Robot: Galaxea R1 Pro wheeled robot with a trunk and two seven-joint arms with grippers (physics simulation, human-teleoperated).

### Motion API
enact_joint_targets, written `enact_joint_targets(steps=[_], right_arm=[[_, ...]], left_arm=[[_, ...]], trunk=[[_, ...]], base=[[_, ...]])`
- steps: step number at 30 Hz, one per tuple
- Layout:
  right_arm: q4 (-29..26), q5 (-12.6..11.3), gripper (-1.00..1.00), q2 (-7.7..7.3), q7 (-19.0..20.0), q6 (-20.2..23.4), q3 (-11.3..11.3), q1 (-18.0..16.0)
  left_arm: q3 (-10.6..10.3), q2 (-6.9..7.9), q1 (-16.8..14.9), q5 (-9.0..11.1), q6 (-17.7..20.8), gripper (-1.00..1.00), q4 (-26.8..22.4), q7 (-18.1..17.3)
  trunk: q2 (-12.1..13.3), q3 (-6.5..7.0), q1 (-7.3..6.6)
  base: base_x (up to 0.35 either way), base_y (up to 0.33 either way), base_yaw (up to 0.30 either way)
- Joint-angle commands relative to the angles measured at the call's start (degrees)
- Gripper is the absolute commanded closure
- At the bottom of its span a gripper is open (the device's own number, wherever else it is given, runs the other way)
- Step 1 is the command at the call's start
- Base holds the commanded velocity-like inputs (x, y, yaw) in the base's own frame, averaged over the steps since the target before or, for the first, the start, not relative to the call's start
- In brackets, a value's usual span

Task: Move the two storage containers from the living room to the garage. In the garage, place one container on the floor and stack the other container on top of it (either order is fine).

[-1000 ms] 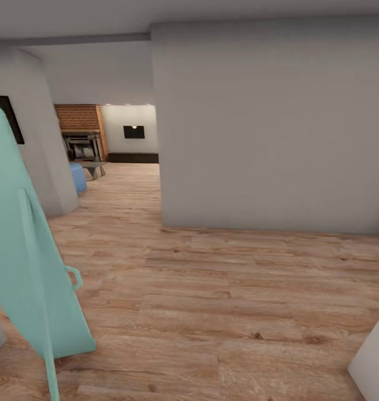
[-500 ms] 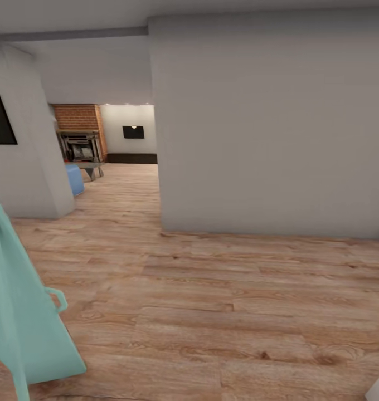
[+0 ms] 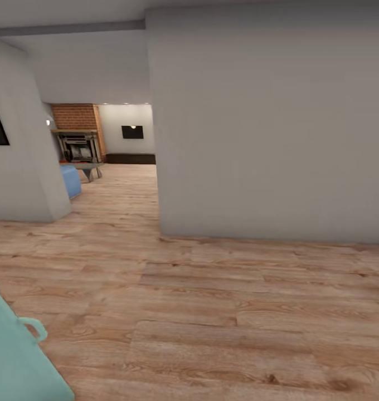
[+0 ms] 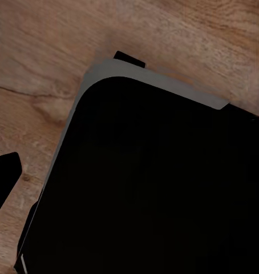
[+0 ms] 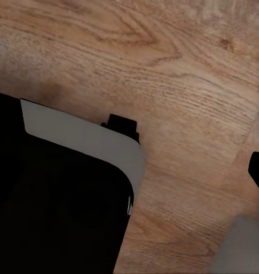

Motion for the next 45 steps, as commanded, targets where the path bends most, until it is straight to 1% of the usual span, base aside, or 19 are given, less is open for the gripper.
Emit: enact_joint_targets(steps=[1, 37, 45], right_arm=[[0.2, -0.6, -1.0, -0.04, 0.3, -0.4, 0.4, -0.1], [0.2, -0.7, -1.0, -0.02, 0.4, 0.0, 0.4, -0.1], [0.2, -0.7, -1.0, -0.11, 0.4, -0.2, 0.1, -0.1]], left_arm=[[0.0, 0.0, 0.0, 0.2, -0.1, -1.0, 0.0, 0.0], [0.0, -0.01, 0.0, 0.2, 0.0, -1.0, 0.0, 0.0], [0.1, -0.02, 0.0, 0.2, -0.1, -1.0, 0.0, 0.0]], trunk=[[0.0, -0.05, 0.03], [0.0, -0.05, 0.03], [0.0, -0.05, 0.03]], base=[[0.32, 0.0, 0.0], [0.32, 0.0, 0.0], [0.32, 0.0, 0.0]])
